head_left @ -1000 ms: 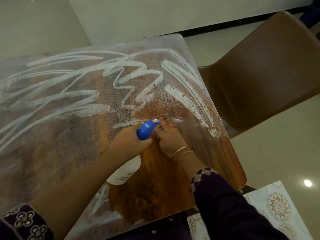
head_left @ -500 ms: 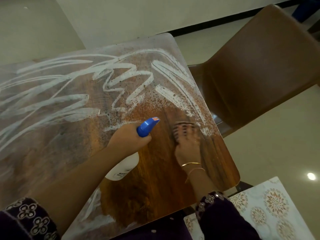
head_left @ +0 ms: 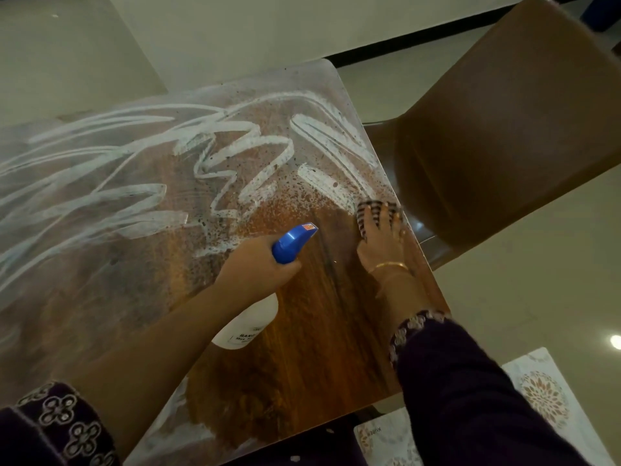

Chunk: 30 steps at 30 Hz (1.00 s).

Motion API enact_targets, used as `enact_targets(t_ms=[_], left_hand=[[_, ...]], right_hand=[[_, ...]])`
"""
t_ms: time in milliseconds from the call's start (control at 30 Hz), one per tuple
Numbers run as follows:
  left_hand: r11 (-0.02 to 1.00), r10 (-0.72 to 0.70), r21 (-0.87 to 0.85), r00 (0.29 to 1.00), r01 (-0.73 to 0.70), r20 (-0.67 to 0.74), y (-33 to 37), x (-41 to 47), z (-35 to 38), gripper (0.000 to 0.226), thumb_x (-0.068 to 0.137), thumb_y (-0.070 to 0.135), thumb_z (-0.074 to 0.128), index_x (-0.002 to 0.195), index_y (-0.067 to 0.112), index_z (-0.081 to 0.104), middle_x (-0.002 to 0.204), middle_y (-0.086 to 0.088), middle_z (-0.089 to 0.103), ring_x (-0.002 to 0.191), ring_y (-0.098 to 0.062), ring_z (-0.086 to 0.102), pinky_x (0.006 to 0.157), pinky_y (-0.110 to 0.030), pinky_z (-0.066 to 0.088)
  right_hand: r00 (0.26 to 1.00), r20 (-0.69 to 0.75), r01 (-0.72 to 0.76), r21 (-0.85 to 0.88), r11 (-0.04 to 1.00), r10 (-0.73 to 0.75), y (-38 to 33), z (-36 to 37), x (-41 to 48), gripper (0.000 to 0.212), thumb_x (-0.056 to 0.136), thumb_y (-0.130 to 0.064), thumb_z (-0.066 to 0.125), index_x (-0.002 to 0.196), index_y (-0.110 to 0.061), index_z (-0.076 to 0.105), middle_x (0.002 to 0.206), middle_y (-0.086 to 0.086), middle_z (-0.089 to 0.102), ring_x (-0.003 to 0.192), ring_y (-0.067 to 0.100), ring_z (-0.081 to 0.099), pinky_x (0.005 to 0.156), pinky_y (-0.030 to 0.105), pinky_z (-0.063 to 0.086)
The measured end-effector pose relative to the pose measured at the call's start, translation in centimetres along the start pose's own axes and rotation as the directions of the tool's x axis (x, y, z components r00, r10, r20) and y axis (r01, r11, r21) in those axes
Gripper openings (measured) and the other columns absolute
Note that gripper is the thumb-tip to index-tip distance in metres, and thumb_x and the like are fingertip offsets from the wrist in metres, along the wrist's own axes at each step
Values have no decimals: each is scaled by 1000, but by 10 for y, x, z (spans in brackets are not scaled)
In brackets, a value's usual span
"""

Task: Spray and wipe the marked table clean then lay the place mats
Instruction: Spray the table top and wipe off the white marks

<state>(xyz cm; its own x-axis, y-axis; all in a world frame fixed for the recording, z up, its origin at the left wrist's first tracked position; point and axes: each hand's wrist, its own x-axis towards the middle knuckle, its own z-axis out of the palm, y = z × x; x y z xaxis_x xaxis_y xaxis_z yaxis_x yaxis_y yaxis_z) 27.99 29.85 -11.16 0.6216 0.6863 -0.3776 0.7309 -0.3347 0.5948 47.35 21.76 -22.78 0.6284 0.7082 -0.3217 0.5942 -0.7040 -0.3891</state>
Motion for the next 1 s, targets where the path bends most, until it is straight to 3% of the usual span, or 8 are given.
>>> enact_targets(t_ms=[167, 367, 433, 533, 633, 733, 900, 1000], left_hand=[[1000, 0, -26, 1000, -1, -22, 3, 6, -2, 39, 83, 20, 63, 58, 21, 34, 49, 2, 31, 43, -12, 29, 48, -22, 27], [1000, -25, -17, 999, 25, -31, 1, 7, -5, 36, 84, 21, 63, 60, 21, 36, 50, 2, 34, 44, -11, 32, 48, -20, 29], [999, -50, -20, 998, 49, -44, -3, 6, -7, 34, 84, 22, 63, 61, 23, 38, 50, 3, 37, 44, -11, 34, 49, -20, 30], [996, -84, -45, 994, 82, -68, -7, 5, -9, 34, 84, 23, 64, 62, 26, 39, 49, 3, 38, 43, -11, 36, 48, -21, 32], [996, -88, -33, 992, 86, -86, -8, 7, -11, 36, 84, 23, 64, 61, 24, 37, 49, 2, 36, 43, -11, 34, 47, -22, 31], [995, -96, -27, 993, 94, -69, -10, 8, -13, 38, 83, 22, 64, 59, 22, 35, 48, 2, 33, 41, -11, 31, 47, -22, 29], [992, -122, -48, 991, 120, -54, -17, 5, -16, 33, 82, 23, 65, 60, 21, 40, 49, 2, 38, 43, -12, 36, 49, -23, 33], [989, -142, -49, 989, 140, -47, -22, 2, -19, 33, 83, 23, 64, 62, 21, 40, 49, 2, 37, 43, -12, 36, 48, -22, 33]], right_hand=[[970, -79, -230, 19, 973, 231, 25, 12, -69, 66, 93, -18, 42, 151, -19, 11, 158, 13, -8, 144, 36, -14, 117, 55, -2], [963, -64, -259, 60, 964, 263, -5, -10, 5, 62, 96, -30, 42, 151, -23, 13, 158, 12, -7, 144, 37, -12, 115, 57, -3], [980, -65, -185, 35, 982, 187, -21, -10, 32, 63, 95, -29, 42, 151, -24, 13, 159, 12, -6, 143, 38, -12, 114, 58, -2], [992, -67, 101, -104, 989, -108, -48, 11, 38, 62, 94, -22, 37, 151, -21, 14, 159, 12, -1, 144, 38, -7, 114, 58, -4], [926, 21, 375, -123, 919, -376, -64, 33, -8, 61, 94, -14, 34, 151, -21, 13, 159, 9, 0, 146, 32, -7, 116, 53, -6], [881, 144, 467, -119, 876, -450, -42, 30, -42, 64, 95, -14, 36, 151, -23, 9, 159, 8, -3, 146, 32, -9, 115, 50, -7], [988, -40, 137, -189, 972, -147, 18, -5, 4, 61, 90, -18, 25, 150, -16, 19, 158, 16, 7, 145, 36, -2, 117, 54, 7], [996, -93, -3, -142, 990, -11, -6, -6, 26, 66, 83, -19, 23, 150, -16, 22, 158, 16, 8, 144, 39, 0, 116, 56, 5]])
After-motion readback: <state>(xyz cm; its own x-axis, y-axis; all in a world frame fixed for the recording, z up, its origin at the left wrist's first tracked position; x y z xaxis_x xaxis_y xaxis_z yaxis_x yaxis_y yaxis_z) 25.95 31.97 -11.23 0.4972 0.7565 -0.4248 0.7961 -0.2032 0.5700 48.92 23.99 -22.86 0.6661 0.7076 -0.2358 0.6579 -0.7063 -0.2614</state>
